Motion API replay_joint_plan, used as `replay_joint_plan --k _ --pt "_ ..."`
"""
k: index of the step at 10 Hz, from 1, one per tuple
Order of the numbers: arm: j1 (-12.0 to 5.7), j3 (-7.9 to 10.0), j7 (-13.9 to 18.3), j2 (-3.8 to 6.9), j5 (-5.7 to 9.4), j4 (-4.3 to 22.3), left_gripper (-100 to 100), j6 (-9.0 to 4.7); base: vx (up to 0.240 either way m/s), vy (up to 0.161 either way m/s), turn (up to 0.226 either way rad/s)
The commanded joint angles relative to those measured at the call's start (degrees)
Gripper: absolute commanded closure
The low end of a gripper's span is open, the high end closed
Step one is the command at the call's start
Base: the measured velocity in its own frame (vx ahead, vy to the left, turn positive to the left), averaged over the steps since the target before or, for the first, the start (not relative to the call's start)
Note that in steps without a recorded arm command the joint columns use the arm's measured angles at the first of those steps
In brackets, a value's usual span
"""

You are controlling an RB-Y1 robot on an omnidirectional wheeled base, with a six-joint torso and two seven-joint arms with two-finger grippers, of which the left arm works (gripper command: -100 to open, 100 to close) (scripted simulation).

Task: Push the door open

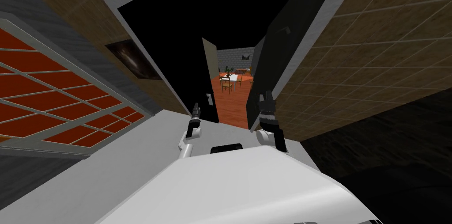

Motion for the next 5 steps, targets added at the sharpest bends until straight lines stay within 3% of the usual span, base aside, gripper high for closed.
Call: replay_joint_plan --k 1,5 --pt "-1.49 0.19 0.03 0.02 0.13 2.24 -100 0.25 0.024 0.12 -0.168" --pt "-5.4 0.69 -0.09 -0.4 0.38 8.4 -100 0.32 0.019 0.129 -0.154"
